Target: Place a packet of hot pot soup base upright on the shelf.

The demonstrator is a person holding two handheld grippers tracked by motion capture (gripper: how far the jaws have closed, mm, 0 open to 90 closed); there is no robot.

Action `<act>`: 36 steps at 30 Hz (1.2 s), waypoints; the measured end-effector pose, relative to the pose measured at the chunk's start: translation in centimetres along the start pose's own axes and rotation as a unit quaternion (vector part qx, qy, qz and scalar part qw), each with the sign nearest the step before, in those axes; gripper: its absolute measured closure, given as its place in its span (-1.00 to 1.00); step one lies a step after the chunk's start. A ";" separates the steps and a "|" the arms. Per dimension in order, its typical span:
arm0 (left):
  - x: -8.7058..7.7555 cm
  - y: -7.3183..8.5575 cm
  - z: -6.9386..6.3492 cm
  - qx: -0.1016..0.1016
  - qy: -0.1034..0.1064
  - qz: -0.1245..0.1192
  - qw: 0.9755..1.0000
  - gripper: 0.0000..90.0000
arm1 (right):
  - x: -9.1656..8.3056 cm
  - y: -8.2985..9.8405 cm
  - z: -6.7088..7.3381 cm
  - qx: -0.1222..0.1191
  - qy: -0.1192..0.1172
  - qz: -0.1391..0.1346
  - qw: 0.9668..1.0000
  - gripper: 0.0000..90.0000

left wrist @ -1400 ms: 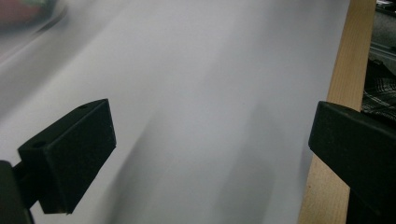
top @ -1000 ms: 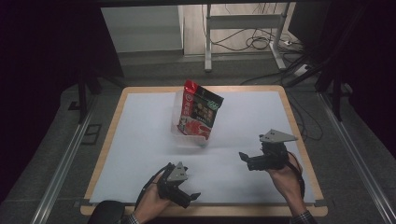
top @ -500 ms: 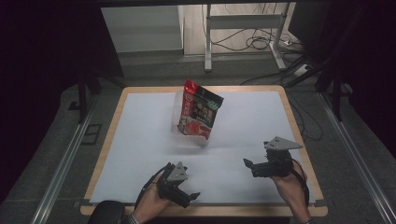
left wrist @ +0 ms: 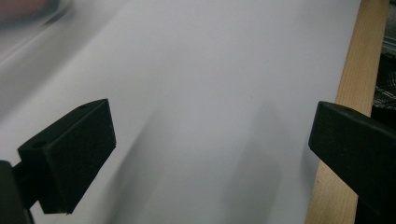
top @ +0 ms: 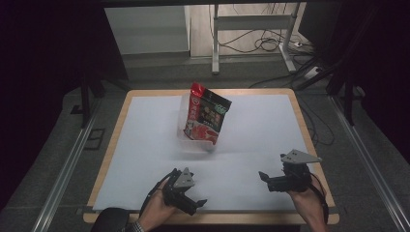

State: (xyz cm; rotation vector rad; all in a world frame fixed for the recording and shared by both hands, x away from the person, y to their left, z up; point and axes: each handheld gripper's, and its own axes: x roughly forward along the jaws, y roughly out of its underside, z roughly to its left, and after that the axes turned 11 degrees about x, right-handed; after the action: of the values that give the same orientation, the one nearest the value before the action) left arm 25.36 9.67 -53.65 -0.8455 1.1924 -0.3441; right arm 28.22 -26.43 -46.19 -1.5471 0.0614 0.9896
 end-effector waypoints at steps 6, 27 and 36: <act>0.0 0.0 0.0 0.002 -0.001 0.002 1.000 -0.99 | -1.1 0.7 -0.4 0.003 0.012 -0.006 1.000 -0.98; 0.0 0.1 0.2 -0.004 -0.004 0.004 1.000 -0.99 | -3.4 3.0 -1.5 0.008 0.053 -0.015 0.998 -0.97; 0.0 0.1 0.3 -0.006 -0.005 0.005 1.000 -0.99 | -4.2 4.2 -2.2 0.019 0.069 -0.019 0.997 -0.98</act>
State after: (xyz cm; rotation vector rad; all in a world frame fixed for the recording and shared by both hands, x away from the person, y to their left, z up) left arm 25.57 9.89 -53.68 -0.8501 1.1896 -0.3256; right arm 24.46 -31.41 -47.21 -1.5747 0.1465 0.8467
